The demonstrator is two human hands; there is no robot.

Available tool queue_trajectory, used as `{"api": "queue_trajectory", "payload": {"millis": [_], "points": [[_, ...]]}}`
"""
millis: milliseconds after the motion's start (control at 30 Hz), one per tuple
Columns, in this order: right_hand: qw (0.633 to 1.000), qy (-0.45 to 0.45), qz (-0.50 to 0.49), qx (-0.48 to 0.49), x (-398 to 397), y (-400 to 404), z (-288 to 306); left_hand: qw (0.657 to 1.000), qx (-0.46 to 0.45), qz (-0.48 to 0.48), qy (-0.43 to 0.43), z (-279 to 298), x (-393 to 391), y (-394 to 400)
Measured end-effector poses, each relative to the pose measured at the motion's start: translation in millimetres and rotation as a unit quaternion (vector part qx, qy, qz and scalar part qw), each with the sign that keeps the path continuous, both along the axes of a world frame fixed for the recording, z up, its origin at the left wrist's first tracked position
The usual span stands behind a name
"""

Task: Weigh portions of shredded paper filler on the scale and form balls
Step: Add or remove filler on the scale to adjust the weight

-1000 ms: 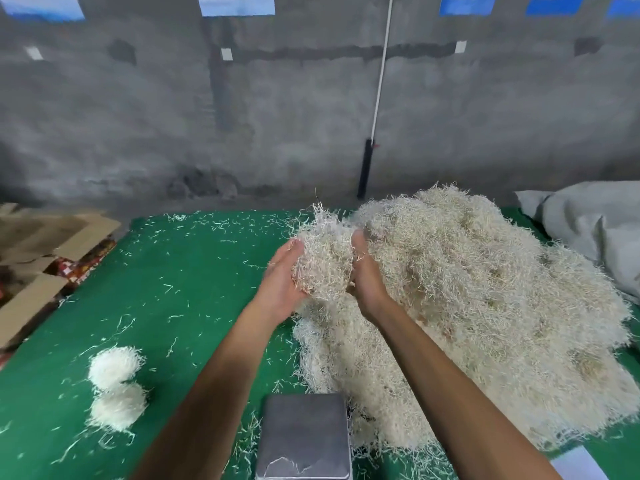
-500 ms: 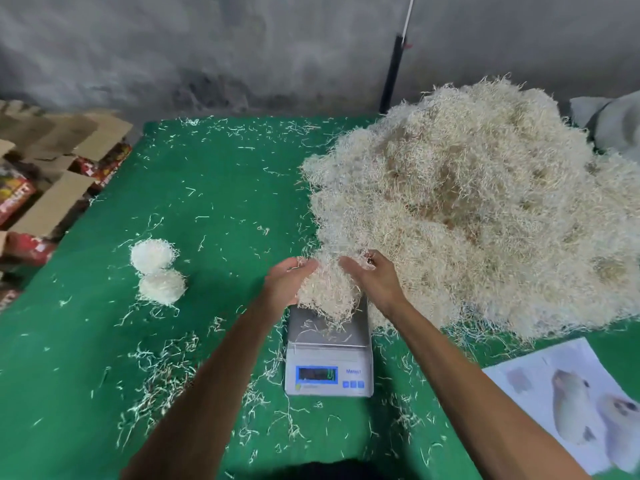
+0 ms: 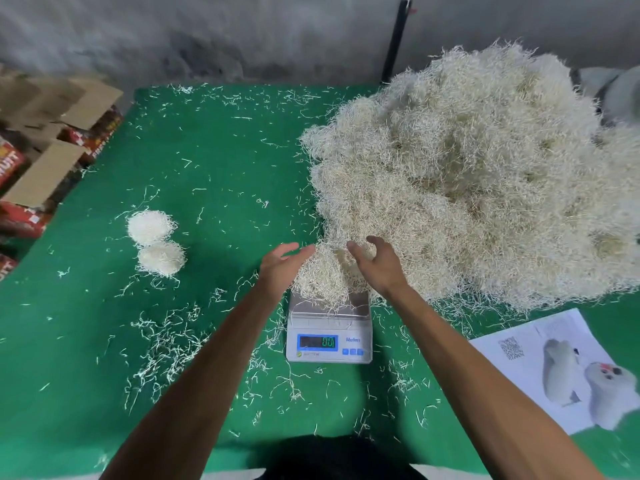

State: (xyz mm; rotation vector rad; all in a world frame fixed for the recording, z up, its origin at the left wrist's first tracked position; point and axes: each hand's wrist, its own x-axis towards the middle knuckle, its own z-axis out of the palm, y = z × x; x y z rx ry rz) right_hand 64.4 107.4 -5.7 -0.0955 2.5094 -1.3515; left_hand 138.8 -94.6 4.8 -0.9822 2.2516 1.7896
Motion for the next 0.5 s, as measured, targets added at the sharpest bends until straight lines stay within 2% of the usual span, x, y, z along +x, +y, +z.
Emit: {"api": "queue_trajectory", "payload": {"millis": [500], "points": [[1.000, 0.000, 0.004, -0.013, 7.8, -0.5, -0.8, 1.000, 0.017, -0.015, -0.016, 0.9, 8.2, 1.8]]}}
